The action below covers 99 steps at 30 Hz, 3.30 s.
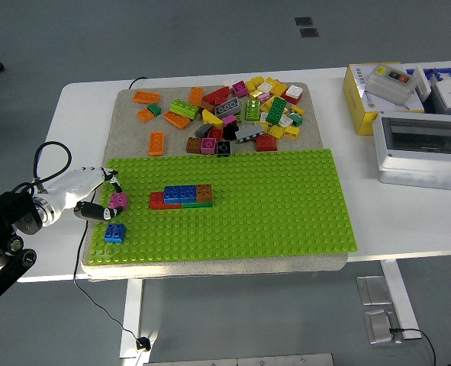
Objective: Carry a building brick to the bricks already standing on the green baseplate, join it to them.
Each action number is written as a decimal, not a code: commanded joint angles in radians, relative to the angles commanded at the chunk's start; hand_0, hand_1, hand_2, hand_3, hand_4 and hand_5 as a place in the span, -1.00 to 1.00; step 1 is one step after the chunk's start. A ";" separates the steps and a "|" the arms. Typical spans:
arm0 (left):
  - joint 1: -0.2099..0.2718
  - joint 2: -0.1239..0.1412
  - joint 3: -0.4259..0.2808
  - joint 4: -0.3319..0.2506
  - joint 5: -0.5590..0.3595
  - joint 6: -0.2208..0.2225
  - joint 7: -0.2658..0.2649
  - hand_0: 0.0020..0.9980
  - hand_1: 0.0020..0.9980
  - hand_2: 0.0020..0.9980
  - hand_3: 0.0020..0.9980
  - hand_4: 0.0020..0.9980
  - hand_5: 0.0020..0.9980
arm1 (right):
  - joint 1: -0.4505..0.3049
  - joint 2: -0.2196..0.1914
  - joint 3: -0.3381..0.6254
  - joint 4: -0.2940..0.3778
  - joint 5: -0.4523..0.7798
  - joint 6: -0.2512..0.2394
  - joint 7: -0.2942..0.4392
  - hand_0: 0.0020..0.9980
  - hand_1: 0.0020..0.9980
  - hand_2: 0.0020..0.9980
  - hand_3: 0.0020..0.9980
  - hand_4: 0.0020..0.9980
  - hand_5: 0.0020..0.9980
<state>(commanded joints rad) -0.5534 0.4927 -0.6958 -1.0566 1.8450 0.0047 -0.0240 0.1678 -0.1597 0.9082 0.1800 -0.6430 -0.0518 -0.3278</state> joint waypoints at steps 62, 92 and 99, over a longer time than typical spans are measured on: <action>-0.051 -0.010 0.031 -0.169 -0.170 -0.023 0.011 1.00 0.91 0.83 0.16 0.32 -0.57 | -0.001 -0.003 0.025 0.000 -0.024 0.000 0.004 0.41 0.28 0.10 0.54 0.32 1.00; -0.064 -0.053 0.061 -0.054 -0.160 -0.026 0.007 1.00 0.91 0.84 0.16 0.33 -0.56 | 0.003 -0.004 -0.002 0.000 -0.003 0.001 0.011 0.41 0.28 0.10 0.54 0.32 1.00; -0.064 -0.065 0.057 -0.038 -0.164 -0.027 0.009 1.00 0.91 0.84 0.16 0.33 -0.56 | 0.003 -0.004 -0.002 0.000 -0.004 0.001 0.011 0.41 0.28 0.10 0.54 0.32 1.00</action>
<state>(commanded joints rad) -0.6179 0.4280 -0.6390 -1.0944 1.6810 -0.0226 -0.0155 0.1712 -0.1637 0.9067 0.1800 -0.6468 -0.0507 -0.3164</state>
